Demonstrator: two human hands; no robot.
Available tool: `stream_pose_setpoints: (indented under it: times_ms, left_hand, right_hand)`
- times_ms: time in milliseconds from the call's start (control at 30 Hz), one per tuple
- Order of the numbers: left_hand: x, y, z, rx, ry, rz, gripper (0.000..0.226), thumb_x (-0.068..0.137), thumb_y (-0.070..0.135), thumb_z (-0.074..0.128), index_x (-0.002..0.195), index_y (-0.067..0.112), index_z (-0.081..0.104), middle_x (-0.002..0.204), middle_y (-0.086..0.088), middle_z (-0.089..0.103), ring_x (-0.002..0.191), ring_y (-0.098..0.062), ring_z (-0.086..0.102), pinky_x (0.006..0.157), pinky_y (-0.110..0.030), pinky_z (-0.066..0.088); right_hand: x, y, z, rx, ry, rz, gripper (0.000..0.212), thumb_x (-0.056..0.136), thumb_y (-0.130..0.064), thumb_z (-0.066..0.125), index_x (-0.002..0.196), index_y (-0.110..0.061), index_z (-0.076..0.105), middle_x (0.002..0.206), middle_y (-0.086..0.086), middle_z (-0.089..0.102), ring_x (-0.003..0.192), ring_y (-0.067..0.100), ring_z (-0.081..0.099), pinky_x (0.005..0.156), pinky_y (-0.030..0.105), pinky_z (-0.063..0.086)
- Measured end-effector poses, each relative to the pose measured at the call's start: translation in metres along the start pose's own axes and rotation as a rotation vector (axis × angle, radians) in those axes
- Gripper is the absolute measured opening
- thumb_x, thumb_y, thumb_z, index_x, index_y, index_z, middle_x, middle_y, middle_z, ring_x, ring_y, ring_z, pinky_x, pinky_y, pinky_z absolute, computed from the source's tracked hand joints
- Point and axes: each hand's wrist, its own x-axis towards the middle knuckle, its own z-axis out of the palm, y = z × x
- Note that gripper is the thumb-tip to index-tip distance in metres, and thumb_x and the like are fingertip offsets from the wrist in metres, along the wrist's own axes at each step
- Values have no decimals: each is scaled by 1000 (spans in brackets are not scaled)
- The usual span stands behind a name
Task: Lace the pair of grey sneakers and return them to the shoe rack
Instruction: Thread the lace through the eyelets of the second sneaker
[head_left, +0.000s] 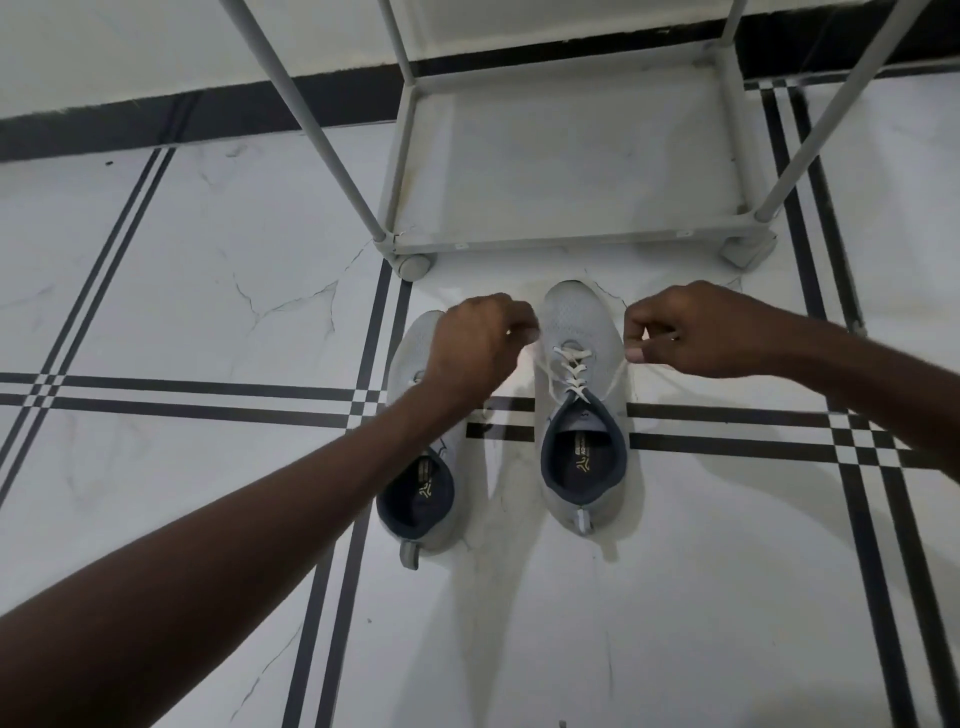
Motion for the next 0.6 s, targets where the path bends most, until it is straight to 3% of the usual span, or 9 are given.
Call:
stream_pose_setpoints:
  times_ms: [100, 200, 300, 400, 467, 533, 600]
  left_hand:
    - [9, 22, 5, -618, -208, -230, 15, 86, 15, 67, 94, 19, 78, 89, 4, 77, 81, -8, 71, 81, -28, 57]
    - [7, 37, 12, -1021, -472, -363, 20, 86, 8, 65, 103, 6, 76, 96, -12, 75, 85, -18, 66, 93, -40, 54]
    - [4, 44, 19, -1055, -565, -344, 25, 85, 19, 71, 106, 6, 74, 107, -11, 75, 88, -21, 69, 90, -37, 54]
    - [4, 43, 19, -1073, -527, -363, 24, 88, 12, 68, 109, -1, 68, 99, -17, 75, 60, -5, 59, 61, -22, 43]
    - [6, 40, 17, -1100, -505, -417, 24, 89, 8, 65, 110, -4, 65, 92, -16, 74, 54, -7, 54, 56, -21, 41]
    - [8, 35, 13, -1112, -486, -463, 24, 89, 10, 63, 111, 0, 64, 90, -13, 74, 54, -10, 54, 58, -23, 45]
    - [11, 31, 9, -1133, -478, -479, 24, 91, 13, 62, 112, 2, 64, 90, -14, 74, 55, -12, 57, 59, -23, 48]
  right_hand:
    - [2, -11, -14, 55, 13, -47, 11, 87, -19, 68, 84, -29, 70, 81, -12, 66, 79, 8, 60, 70, 32, 48]
    - [8, -14, -17, 52, 128, -109, 23, 85, -6, 68, 87, -29, 71, 83, -16, 69, 83, 5, 64, 72, 31, 52]
    - [17, -8, -9, 56, 255, -140, 24, 84, -4, 69, 89, -27, 71, 85, -14, 70, 86, 6, 63, 77, 30, 48]
    - [24, 0, 12, 69, 521, -112, 13, 83, -14, 71, 91, -23, 68, 87, -10, 70, 87, 15, 61, 81, 35, 47]
    - [22, 2, 27, 194, 710, 9, 6, 84, -20, 68, 90, -21, 65, 85, -8, 69, 82, 14, 61, 77, 33, 48]
    - [21, 4, 38, 305, 654, 125, 9, 89, -21, 60, 86, -21, 69, 84, -7, 70, 79, 12, 62, 74, 31, 47]
    - [21, 5, 45, 466, 396, 163, 22, 93, -18, 54, 87, -19, 75, 89, -3, 73, 86, 13, 63, 79, 33, 45]
